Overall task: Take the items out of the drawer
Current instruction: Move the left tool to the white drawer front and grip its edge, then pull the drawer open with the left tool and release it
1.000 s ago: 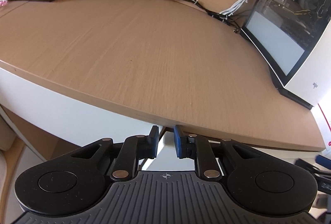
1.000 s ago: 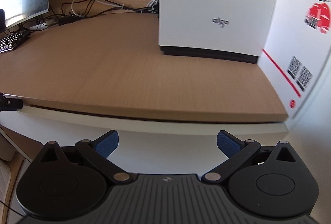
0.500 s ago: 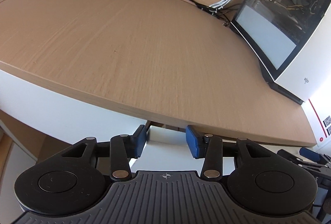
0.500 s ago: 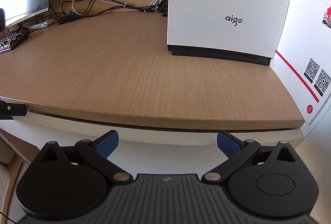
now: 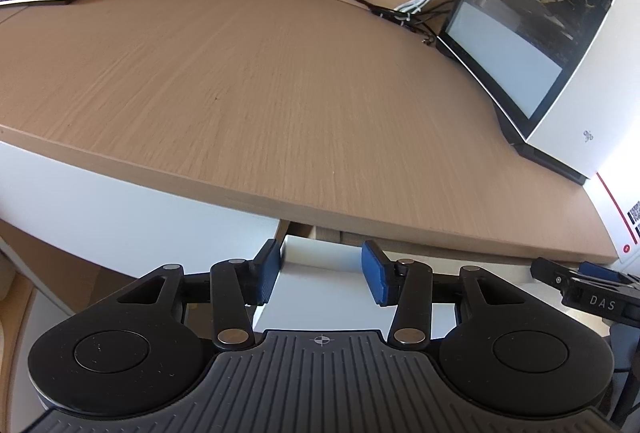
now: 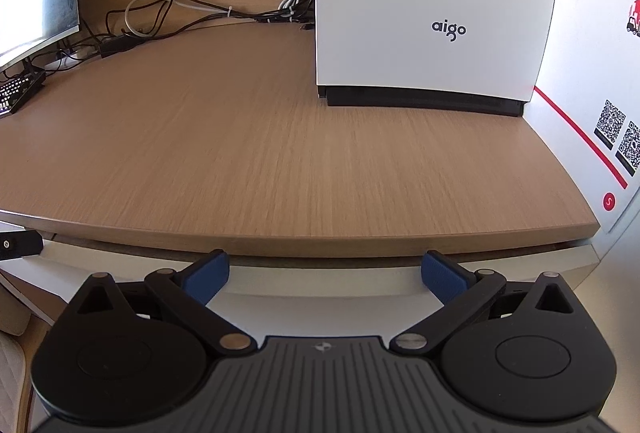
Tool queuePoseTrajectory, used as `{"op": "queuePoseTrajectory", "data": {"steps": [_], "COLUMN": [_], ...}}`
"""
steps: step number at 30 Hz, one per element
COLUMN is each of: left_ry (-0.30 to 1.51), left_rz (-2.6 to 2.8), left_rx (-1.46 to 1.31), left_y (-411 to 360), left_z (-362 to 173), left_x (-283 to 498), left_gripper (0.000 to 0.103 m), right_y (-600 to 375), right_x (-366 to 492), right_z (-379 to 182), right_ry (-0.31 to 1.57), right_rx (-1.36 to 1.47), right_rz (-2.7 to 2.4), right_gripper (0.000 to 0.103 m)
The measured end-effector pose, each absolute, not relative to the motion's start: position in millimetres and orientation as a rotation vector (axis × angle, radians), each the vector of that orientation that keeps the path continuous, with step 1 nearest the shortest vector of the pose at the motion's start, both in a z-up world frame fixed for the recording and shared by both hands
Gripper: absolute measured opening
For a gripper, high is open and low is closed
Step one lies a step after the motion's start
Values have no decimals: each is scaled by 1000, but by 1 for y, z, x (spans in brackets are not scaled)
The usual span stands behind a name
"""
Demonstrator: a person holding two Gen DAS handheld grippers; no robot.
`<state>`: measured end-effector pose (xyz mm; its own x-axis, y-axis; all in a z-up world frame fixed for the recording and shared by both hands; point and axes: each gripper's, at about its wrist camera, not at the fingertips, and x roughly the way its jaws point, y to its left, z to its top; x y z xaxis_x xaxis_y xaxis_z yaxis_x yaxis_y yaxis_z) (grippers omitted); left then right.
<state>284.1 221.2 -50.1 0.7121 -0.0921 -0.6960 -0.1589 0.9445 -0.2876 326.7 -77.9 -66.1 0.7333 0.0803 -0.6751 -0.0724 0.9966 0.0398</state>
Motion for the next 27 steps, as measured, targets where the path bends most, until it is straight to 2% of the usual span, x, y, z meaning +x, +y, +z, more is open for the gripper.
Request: {"op": "queuePoseTrajectory", "data": {"steps": [27], "left_ry": [773], "left_rz": [38], "left_rx": [-348], "left_y": [220], "left_z": [-51], "left_x": [271], "left_gripper": [48], "right_y": [-74], "right_x": [339], "right_z": [-62], "right_ry": [825], "right_rx": [16], "right_rz": [36], "right_gripper": [103]}}
